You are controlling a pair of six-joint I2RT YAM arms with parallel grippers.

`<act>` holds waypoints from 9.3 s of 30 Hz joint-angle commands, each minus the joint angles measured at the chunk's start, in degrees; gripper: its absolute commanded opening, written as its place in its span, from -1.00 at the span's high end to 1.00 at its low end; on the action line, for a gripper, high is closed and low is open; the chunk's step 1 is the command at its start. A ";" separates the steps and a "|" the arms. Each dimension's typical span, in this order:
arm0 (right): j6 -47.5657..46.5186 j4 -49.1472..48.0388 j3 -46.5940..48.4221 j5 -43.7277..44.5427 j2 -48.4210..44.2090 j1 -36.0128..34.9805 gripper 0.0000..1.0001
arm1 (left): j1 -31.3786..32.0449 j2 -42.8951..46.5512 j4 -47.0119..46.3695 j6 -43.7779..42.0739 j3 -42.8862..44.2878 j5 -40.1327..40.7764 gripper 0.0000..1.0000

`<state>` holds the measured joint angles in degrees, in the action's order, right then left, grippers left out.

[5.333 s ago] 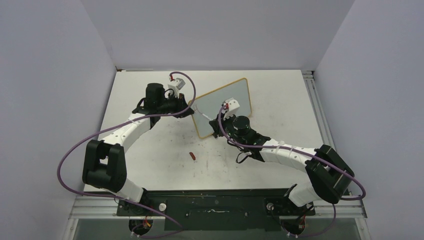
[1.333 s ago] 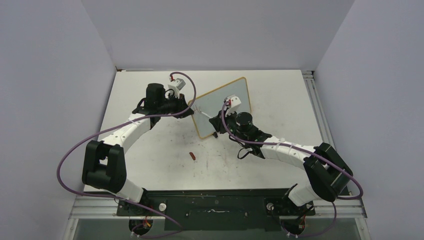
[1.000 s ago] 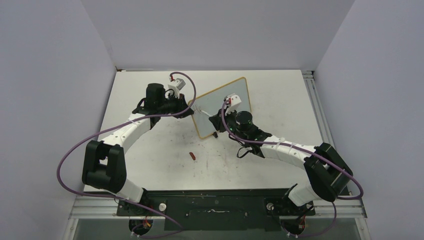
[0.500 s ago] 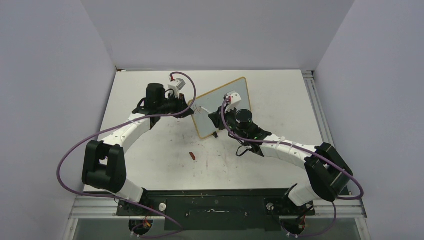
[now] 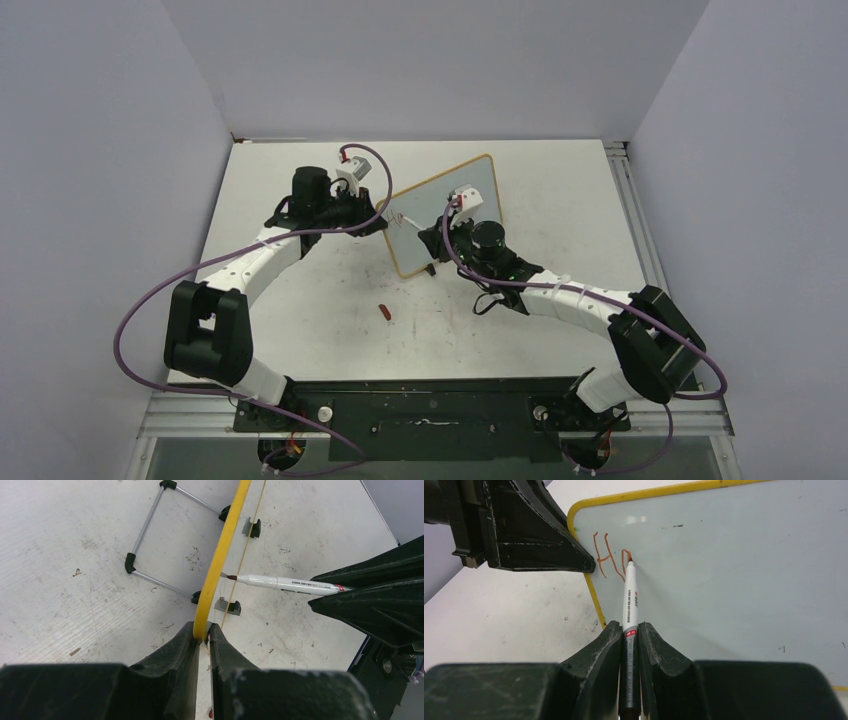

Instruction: Write a sentence on the whiteboard

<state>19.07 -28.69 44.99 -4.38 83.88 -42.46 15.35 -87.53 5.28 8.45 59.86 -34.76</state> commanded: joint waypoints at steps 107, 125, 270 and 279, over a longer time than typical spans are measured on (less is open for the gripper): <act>-2.43 0.05 3.42 1.99 -2.32 -1.69 0.89 | 1.17 1.82 2.66 -1.33 1.43 0.15 1.00; -2.50 -0.77 4.14 3.95 0.16 -1.50 0.89 | 1.26 1.92 2.72 -1.34 1.58 0.00 1.00; 0.26 1.72 -4.45 9.23 -3.25 -1.15 0.89 | 1.78 1.84 3.69 -2.03 1.67 1.28 1.00; 0.66 2.76 -5.34 9.54 -4.75 -1.51 0.89 | 1.78 1.93 3.67 -2.03 1.67 1.36 1.00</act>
<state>18.92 -25.67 40.21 5.15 81.91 -43.59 16.43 -86.59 6.96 7.68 59.86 -33.21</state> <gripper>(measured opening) 0.158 0.094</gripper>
